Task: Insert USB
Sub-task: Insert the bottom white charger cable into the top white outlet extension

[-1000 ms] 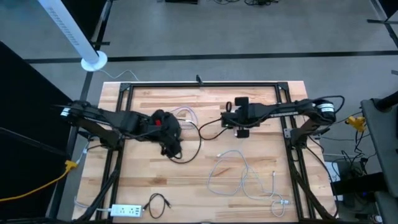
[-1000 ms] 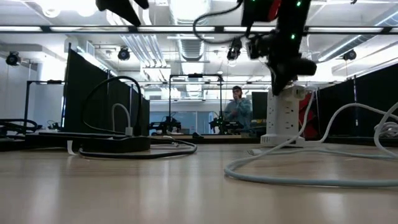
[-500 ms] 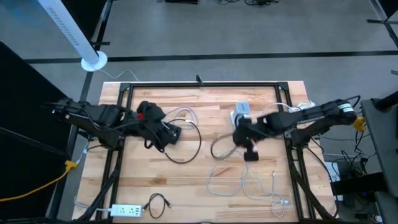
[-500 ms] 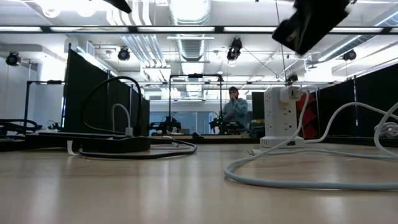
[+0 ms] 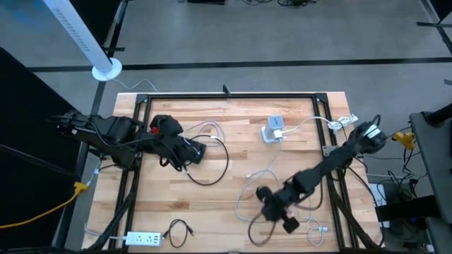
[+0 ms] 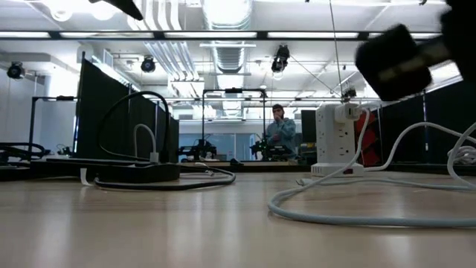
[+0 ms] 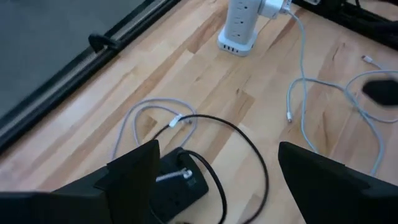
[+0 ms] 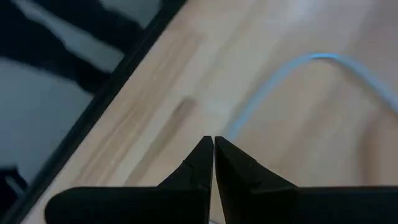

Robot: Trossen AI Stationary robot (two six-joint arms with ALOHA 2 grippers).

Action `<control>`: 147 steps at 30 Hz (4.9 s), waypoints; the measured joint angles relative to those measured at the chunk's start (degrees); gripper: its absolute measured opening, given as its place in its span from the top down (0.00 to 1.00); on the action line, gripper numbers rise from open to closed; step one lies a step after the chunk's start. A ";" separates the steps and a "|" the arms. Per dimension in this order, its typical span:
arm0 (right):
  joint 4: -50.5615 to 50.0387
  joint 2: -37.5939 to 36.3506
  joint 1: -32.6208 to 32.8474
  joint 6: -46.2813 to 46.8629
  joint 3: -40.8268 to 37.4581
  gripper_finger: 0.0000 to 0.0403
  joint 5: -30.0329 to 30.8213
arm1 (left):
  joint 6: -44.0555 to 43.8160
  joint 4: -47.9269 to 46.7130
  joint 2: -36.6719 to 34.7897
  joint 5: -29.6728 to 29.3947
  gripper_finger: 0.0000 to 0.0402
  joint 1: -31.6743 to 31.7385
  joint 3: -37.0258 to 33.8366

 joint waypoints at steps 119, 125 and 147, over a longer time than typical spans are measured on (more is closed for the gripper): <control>-8.16 -23.45 -50.25 5.47 42.22 0.99 9.02 | 60.82 59.50 16.36 29.10 0.23 28.41 -11.14; -8.21 -21.12 -51.05 12.18 43.30 0.99 13.93 | 66.00 66.89 18.59 19.66 0.23 28.30 -10.01; -4.08 -18.29 -50.83 20.41 43.30 0.99 15.63 | 76.60 72.64 21.22 22.24 0.23 28.91 -10.38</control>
